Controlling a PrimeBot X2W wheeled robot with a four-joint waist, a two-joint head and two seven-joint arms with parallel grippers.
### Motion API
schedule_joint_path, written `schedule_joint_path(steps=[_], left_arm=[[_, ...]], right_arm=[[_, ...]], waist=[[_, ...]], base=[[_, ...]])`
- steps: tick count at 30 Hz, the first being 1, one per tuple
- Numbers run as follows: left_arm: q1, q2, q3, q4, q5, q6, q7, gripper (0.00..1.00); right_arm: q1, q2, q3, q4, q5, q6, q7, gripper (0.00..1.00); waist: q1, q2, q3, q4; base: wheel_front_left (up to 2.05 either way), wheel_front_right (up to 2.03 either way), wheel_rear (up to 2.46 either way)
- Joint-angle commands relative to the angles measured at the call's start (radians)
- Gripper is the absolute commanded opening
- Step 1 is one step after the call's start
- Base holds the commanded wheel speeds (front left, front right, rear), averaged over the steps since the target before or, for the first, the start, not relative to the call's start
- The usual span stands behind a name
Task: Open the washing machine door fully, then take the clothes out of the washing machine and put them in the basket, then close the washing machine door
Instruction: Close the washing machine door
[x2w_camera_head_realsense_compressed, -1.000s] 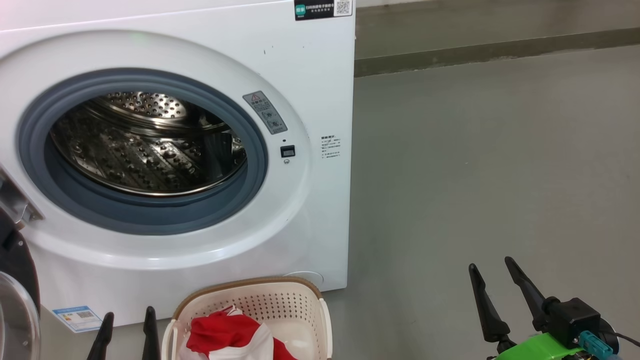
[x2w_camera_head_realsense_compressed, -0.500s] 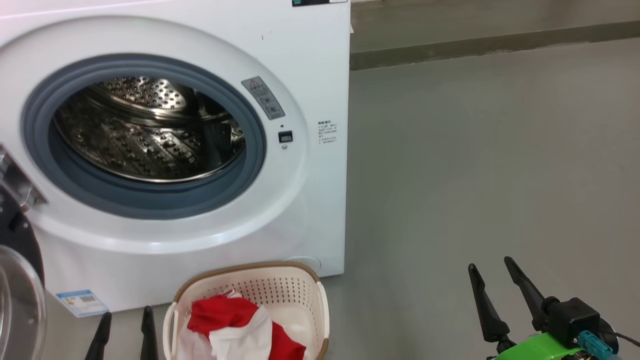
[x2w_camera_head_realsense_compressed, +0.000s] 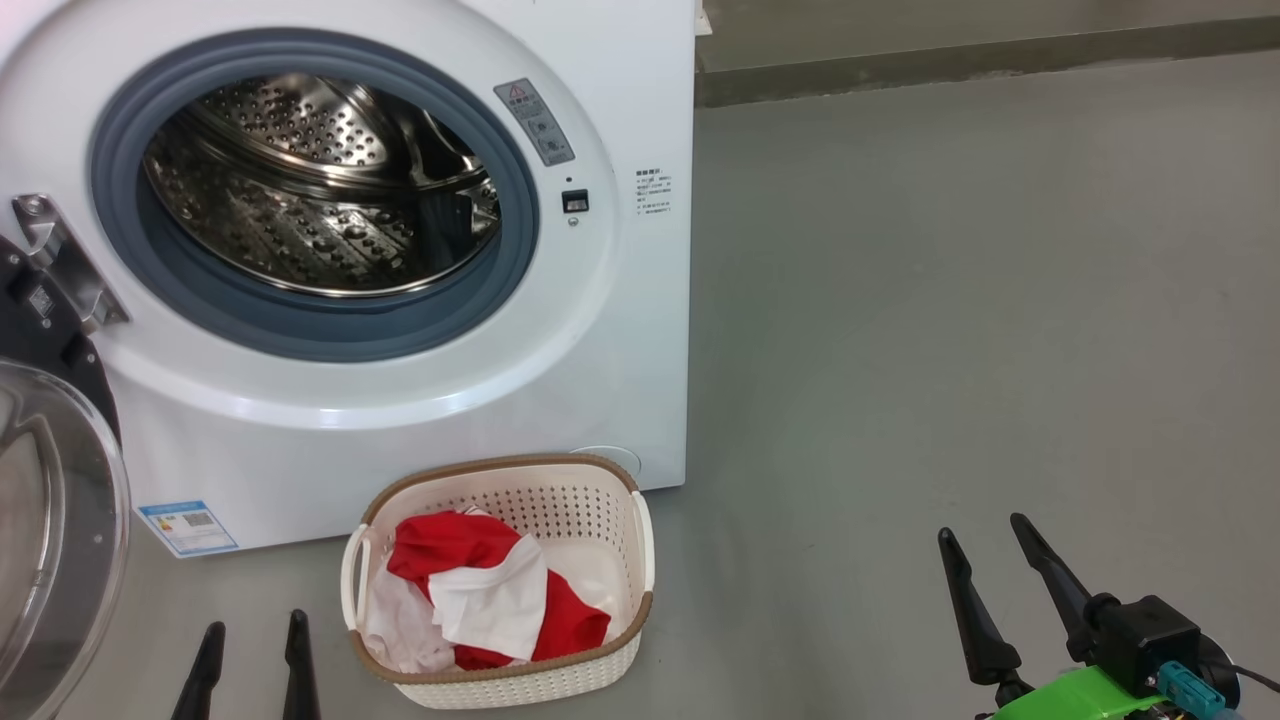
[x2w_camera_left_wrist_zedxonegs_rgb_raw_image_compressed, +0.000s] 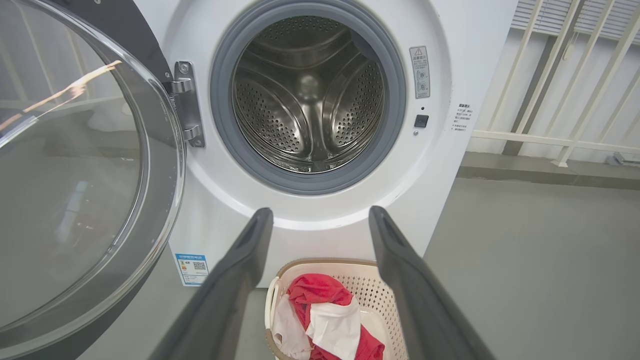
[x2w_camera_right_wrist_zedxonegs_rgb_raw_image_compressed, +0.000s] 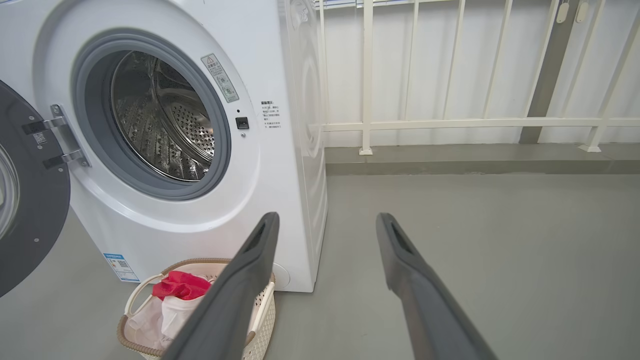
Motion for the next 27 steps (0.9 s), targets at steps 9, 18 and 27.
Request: schedule_joint_path(steps=[9, 18, 27], left_arm=[[-0.017, 0.01, 0.018, -0.037, 0.013, 0.027, -0.012, 1.0], [-0.012, 0.01, 0.011, -0.061, 0.012, 0.042, -0.012, 1.0], [-0.003, 0.01, 0.003, -0.084, 0.025, 0.056, -0.012, 1.0]], right_arm=[[-0.026, -0.009, 0.02, -0.02, -0.003, 0.005, -0.006, 1.0], [-0.028, -0.007, 0.029, -0.02, 0.0, 0.005, -0.006, 1.0], [-0.027, -0.004, 0.041, -0.018, 0.01, 0.005, -0.006, 1.0]], waist=[[-0.0001, 0.0, -0.003, 0.016], [-0.0001, 0.0, 0.001, 0.083], [-0.0001, 0.0, -0.009, 0.194]], base=[[-0.09, 0.09, 0.0], [0.0, 0.0, 0.0], [0.0, 0.0, 0.0]])
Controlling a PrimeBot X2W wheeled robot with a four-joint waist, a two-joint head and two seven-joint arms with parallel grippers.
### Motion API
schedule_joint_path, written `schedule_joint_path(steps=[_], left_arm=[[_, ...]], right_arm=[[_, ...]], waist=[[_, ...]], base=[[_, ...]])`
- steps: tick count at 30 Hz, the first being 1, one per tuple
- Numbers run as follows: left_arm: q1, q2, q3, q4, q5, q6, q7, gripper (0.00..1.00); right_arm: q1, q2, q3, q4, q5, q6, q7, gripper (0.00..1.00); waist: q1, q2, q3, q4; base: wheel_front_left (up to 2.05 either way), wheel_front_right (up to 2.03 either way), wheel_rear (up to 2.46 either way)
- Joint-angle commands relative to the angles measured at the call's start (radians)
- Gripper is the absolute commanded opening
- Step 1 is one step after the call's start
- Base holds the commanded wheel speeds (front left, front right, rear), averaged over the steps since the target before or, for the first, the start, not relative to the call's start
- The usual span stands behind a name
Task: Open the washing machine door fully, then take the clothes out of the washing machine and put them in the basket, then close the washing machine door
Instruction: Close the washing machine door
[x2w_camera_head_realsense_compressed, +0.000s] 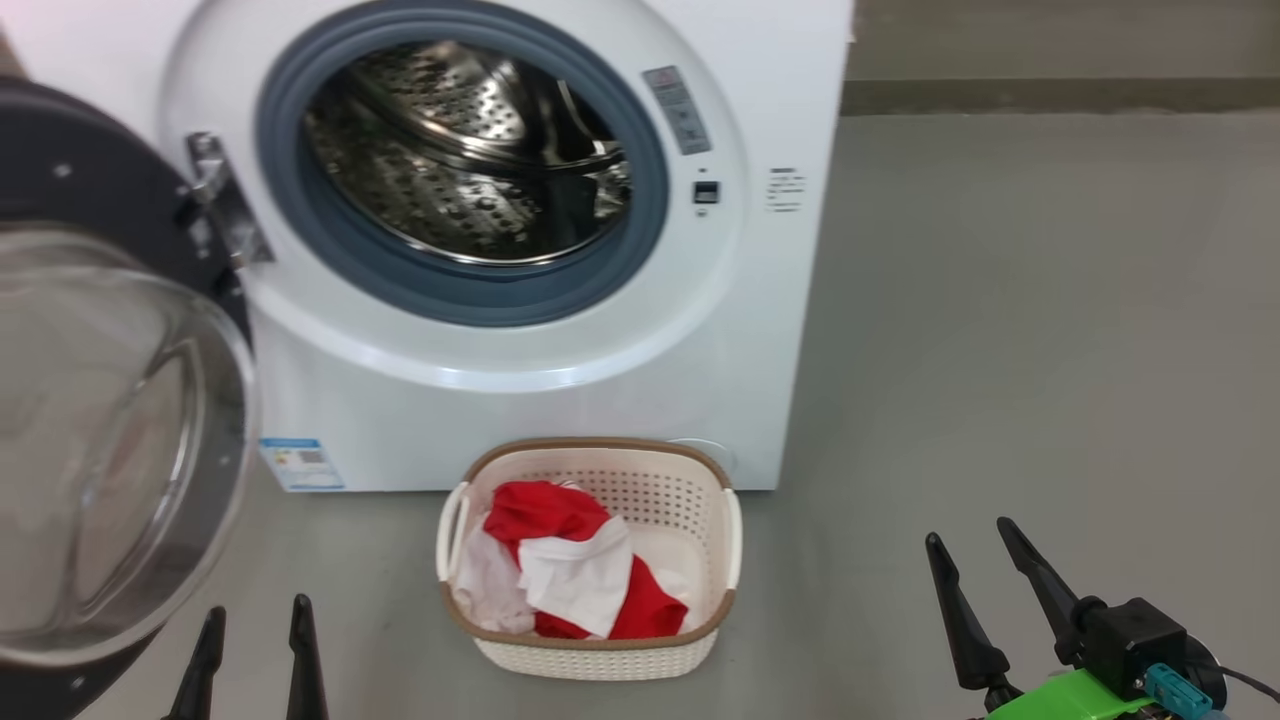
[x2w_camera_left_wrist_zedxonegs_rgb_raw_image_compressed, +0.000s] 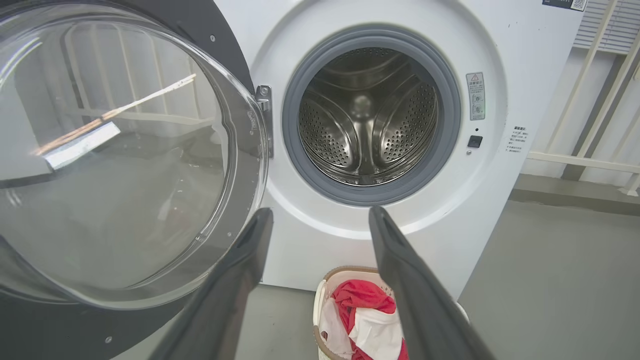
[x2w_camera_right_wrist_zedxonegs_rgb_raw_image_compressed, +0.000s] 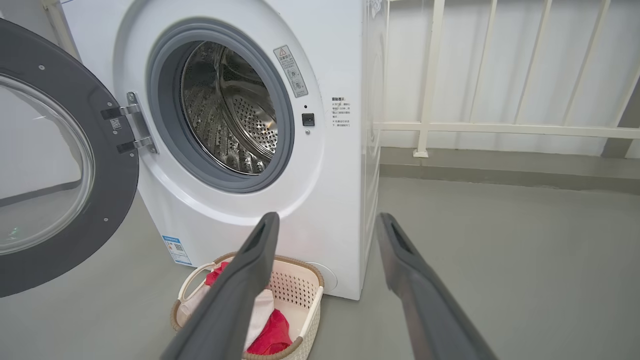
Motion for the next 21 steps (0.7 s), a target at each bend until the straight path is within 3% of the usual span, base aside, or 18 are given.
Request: schedule_joint_path(steps=[1, 11, 21], left_arm=[[-0.005, 0.009, 0.027, -0.033, 0.014, 0.012, -0.012, 1.0], [0.002, 0.025, 0.027, -0.036, 0.024, 0.013, -0.011, 1.0], [0.005, 0.034, 0.019, -0.063, 0.027, 0.024, 0.007, 1.0]], right_arm=[[-0.028, -0.006, 0.024, -0.021, 0.01, 0.005, -0.006, 1.0], [-0.031, -0.004, 0.044, -0.018, 0.028, 0.005, -0.006, 1.0], [-0.039, -0.004, 0.063, -0.024, 0.044, 0.005, -0.006, 1.0]], waist=[[-0.0001, 0.0, -0.008, 0.062], [-0.0001, 0.0, -0.027, 0.207], [-0.0001, 0.0, -0.026, 0.308]], base=[[0.0, 0.0, 0.0], [0.0, 0.0, 0.0], [0.0, 0.0, 0.0]])
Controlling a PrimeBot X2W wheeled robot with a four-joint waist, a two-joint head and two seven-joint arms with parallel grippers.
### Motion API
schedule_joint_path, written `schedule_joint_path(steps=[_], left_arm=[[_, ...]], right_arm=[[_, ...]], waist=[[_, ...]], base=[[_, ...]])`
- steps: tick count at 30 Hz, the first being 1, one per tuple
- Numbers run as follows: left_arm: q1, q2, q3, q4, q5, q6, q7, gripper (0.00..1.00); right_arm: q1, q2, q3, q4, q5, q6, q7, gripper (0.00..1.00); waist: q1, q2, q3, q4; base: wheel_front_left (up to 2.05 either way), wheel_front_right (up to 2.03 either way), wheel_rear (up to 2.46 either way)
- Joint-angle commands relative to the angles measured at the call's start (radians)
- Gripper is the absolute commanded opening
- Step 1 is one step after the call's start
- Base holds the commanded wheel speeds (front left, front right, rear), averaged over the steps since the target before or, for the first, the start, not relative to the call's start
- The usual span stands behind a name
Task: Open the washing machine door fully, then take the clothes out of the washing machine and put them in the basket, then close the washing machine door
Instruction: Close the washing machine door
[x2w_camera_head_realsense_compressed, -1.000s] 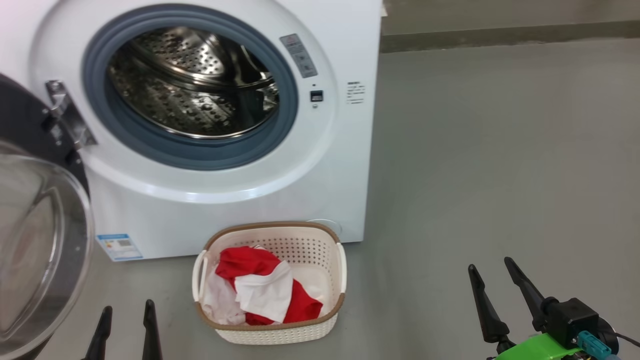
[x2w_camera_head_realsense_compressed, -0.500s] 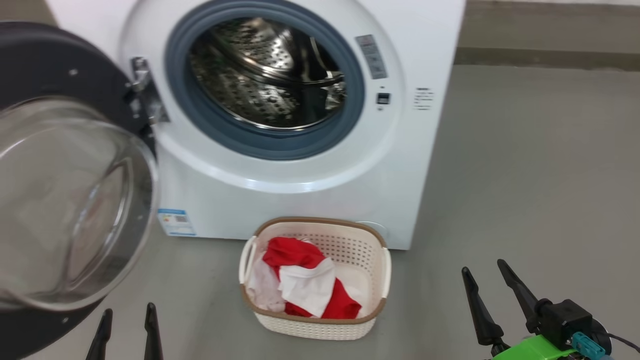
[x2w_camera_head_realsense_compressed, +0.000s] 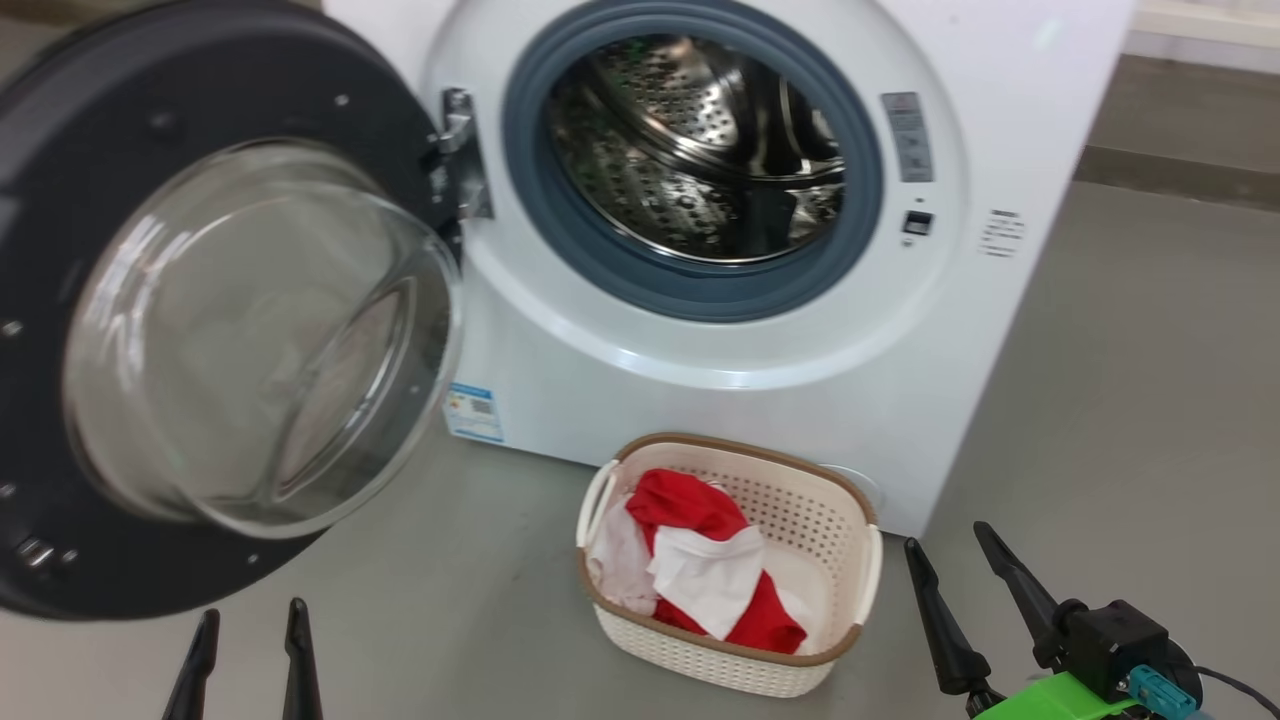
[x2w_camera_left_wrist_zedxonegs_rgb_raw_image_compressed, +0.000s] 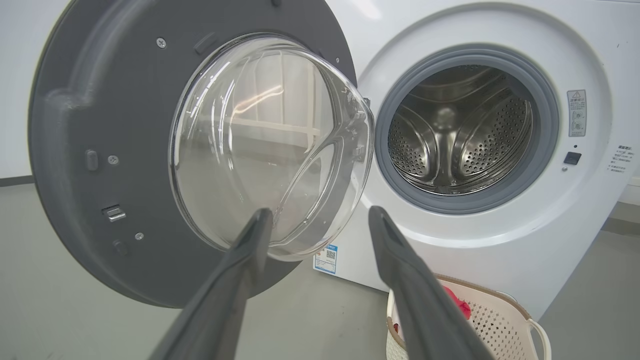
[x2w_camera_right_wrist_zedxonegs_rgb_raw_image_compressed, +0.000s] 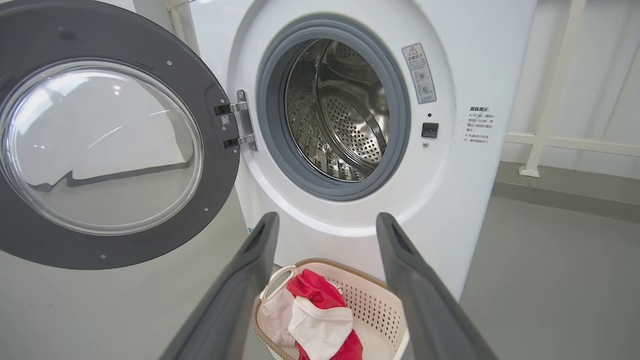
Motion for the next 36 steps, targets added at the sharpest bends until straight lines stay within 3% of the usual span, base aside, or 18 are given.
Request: schedule_joint_path(steps=[1, 9, 29, 30, 31, 32, 33, 36], left_arm=[[-0.016, 0.017, 0.026, -0.033, 0.01, 0.008, -0.002, 1.0], [-0.008, 0.019, 0.027, -0.061, 0.0, 0.018, 0.006, 1.0], [0.001, 0.02, 0.036, -0.074, -0.027, 0.042, -0.007, 1.0], [-0.001, 0.023, 0.036, -0.068, -0.029, 0.04, -0.006, 0.84], [-0.003, 0.025, 0.036, -0.063, -0.031, 0.038, -0.004, 0.46], [-0.007, 0.029, 0.036, -0.058, -0.032, 0.037, -0.002, 0.26], [-0.012, 0.032, 0.037, -0.053, -0.034, 0.035, -0.001, 0.0], [-0.049, 0.039, 0.049, -0.049, -0.05, 0.037, 0.0, 0.0]], right_arm=[[-0.038, -0.008, 0.023, -0.027, 0.014, 0.005, -0.006, 1.0], [-0.053, -0.008, 0.051, -0.022, 0.005, 0.005, -0.006, 1.0], [-0.087, -0.008, 0.082, 0.004, -0.001, 0.005, -0.006, 1.0], [-0.085, -0.008, 0.081, 0.004, -0.001, 0.005, -0.006, 1.0], [-0.083, -0.008, 0.08, 0.004, 0.0, 0.005, -0.006, 1.0], [-0.082, -0.008, 0.079, 0.003, 0.0, 0.005, -0.006, 1.0], [-0.08, -0.008, 0.077, 0.003, 0.001, 0.005, -0.006, 1.0], [-0.074, -0.008, 0.073, 0.0, 0.002, 0.005, -0.006, 1.0]], waist=[[0.0, 0.0, -0.001, 0.048], [0.0, 0.0, 0.012, 0.108], [0.0, 0.0, 0.029, 0.121], [0.0, 0.0, 0.028, 0.12], [0.0, 0.0, 0.027, 0.119], [0.0, 0.0, 0.026, 0.119], [0.0, 0.0, 0.025, 0.118], [0.0, 0.0, 0.022, 0.115]], base=[[0.0, 0.0, 0.0], [0.0, 0.0, 0.0], [0.0, 0.0, 0.0], [0.0, 0.0, 0.0], [0.0, 0.0, 0.0], [0.0, 0.0, 0.0], [0.0, 0.0, 0.0], [0.0, 0.0, 0.0]])
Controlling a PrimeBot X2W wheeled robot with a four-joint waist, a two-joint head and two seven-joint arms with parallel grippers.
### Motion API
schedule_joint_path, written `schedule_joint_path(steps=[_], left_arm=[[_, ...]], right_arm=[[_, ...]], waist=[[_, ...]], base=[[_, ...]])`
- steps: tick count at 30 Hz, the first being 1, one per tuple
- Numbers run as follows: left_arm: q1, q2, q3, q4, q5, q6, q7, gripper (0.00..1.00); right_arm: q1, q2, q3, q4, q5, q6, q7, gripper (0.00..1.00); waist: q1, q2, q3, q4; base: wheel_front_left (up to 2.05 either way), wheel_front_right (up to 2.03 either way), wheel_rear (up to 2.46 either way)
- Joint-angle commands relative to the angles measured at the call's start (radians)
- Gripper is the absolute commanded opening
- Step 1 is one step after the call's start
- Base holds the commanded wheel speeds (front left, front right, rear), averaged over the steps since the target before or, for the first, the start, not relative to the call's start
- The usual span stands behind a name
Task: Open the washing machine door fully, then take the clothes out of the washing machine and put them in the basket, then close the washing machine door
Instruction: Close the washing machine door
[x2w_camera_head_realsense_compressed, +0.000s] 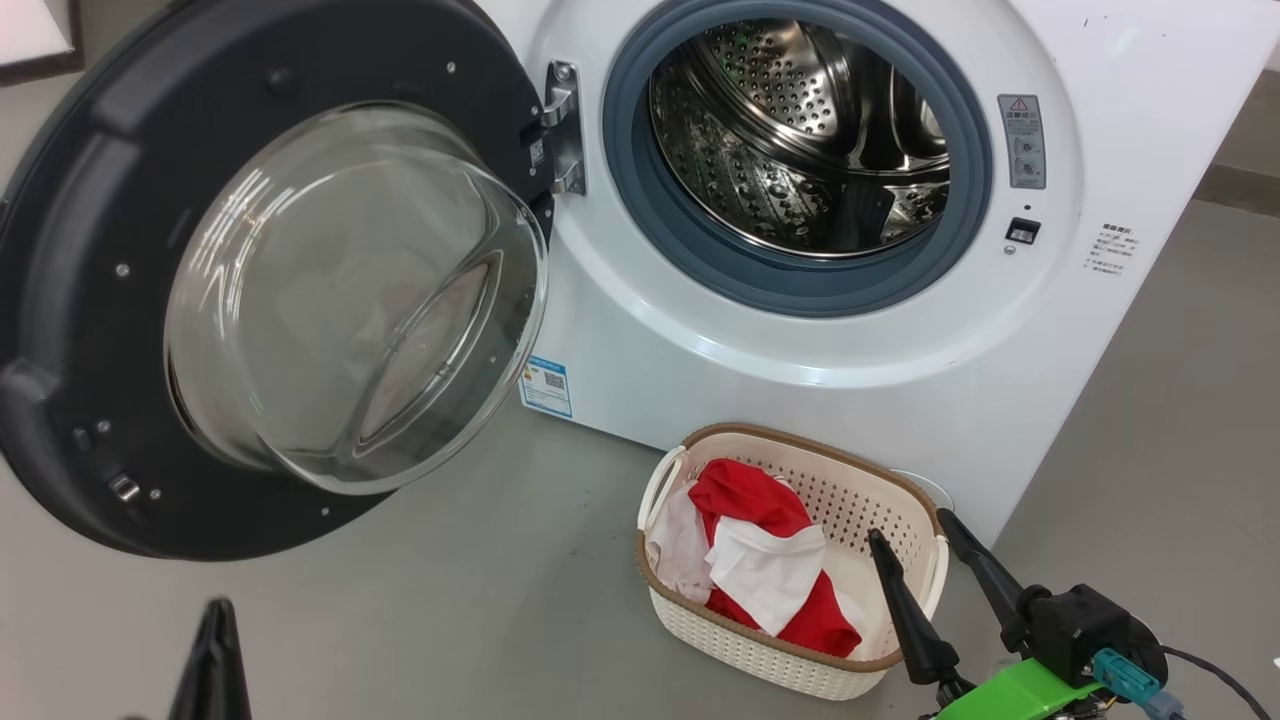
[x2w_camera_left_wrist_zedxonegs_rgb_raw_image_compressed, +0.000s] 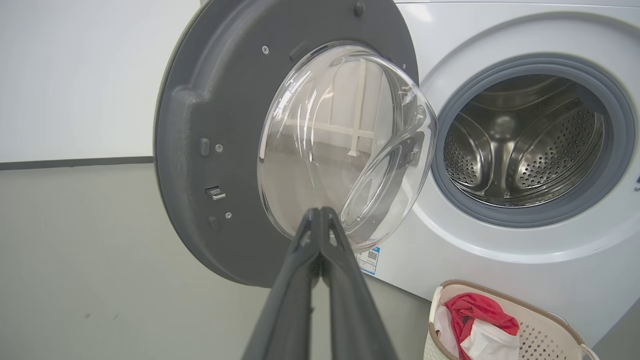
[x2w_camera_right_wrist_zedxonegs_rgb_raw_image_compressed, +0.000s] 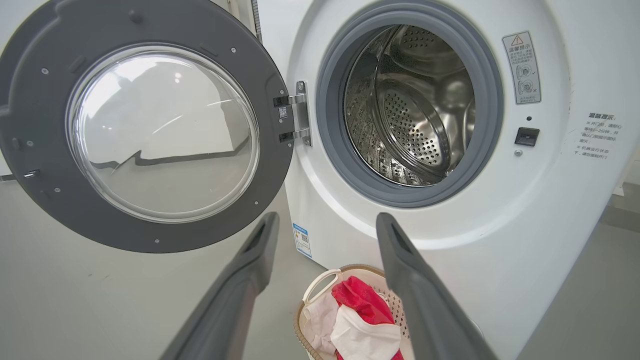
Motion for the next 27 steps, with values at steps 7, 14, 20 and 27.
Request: schedule_joint_path(steps=[7, 14, 20, 27], left_arm=[[-0.241, 0.052, 0.06, -0.05, -0.003, 0.042, 0.02, 0.0], [-0.542, 0.142, 0.164, -0.004, -0.031, 0.128, 0.102, 0.0], [-0.778, 0.219, 0.242, 0.215, -0.121, 0.14, 0.159, 0.0], [-0.985, 0.247, 0.326, 0.524, -0.247, 0.155, 0.225, 0.0]], right_arm=[[-0.013, -0.008, 0.008, -0.026, 0.003, 0.005, -0.006, 1.0], [-0.006, -0.008, 0.006, -0.026, -0.013, 0.005, -0.006, 1.0], [-0.003, -0.022, 0.0, -0.025, -0.019, 0.005, -0.006, 1.0], [-0.013, -0.03, 0.009, -0.022, -0.018, 0.005, -0.006, 1.0]], waist=[[0.0, 0.0, -0.012, -0.011], [0.0, 0.0, -0.007, -0.051], [0.0, 0.0, 0.006, -0.08], [0.0, 0.0, 0.023, -0.103]], base=[[0.0, 0.0, 0.0], [0.0, 0.0, 0.0], [0.0, 0.0, 0.0], [0.0, 0.0, 0.0]])
